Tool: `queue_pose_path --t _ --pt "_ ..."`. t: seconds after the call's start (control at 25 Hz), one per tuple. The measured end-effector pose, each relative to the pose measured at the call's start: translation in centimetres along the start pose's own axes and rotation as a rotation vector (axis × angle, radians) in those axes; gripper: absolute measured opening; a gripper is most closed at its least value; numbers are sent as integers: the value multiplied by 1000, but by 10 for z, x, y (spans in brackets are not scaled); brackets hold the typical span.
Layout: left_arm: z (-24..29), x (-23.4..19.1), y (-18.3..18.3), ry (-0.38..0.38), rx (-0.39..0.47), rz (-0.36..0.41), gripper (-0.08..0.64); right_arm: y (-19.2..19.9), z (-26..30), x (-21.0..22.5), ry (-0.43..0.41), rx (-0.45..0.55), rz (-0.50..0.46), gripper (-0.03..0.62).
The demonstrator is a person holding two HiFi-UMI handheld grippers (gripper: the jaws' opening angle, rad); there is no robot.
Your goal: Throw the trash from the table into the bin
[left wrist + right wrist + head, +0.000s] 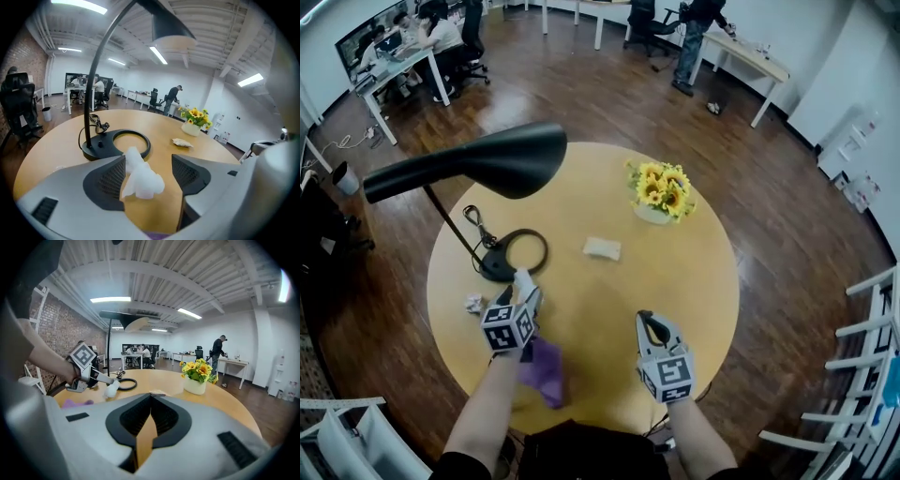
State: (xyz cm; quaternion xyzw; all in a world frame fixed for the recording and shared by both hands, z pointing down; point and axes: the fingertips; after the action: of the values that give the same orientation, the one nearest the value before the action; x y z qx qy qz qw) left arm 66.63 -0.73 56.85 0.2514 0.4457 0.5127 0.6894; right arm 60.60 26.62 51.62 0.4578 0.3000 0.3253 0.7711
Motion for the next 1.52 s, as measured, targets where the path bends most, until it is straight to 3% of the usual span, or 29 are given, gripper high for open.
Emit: queue_pose_path --t 0.16,0.28,0.48,0.56,0.6,0.8,0.88,1.04,1.24,1.52 --pt "42 -11 28 -103 -90 85 314 21 -10 10 -9 -54 8 2" --pt "58 -18 43 -152 -119 56 315 36 -15 13 -32 -87 -22 2" --pt "63 -20 41 -197 -58 48 313 42 -10 26 -52 -88 -22 2" --pt "60 -23 42 -212 -51 55 258 42 -8 30 -67 -80 -40 2" --pt "57 -23 40 -213 -39 55 216 41 -7 32 -72 -76 -56 2" --pt "25 -11 10 -192 114 35 201 38 -5 34 -113 -69 -237 2" --pt "10 -2 -2 -163 166 24 201 34 -4 32 -128 -44 -239 2" --pt "-36 26 -25 -85 269 17 201 20 -12 23 -155 -6 -254 2" --pt "-138 13 -67 -47 428 60 201 -30 -4 -41 -247 123 -271 2" --pt "-294 -37 -75 -120 619 35 201 -101 0 -144 -394 315 -315 2"
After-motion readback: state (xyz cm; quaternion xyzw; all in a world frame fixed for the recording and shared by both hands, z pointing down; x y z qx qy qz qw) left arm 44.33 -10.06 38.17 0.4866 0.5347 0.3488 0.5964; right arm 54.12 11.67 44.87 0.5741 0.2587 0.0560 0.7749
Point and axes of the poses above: the fingertips, and each gripper's own axes: z forward along the fingers, x to its right, y out of its underside, and after that the axes turned 9 degrees about -z, right-handed
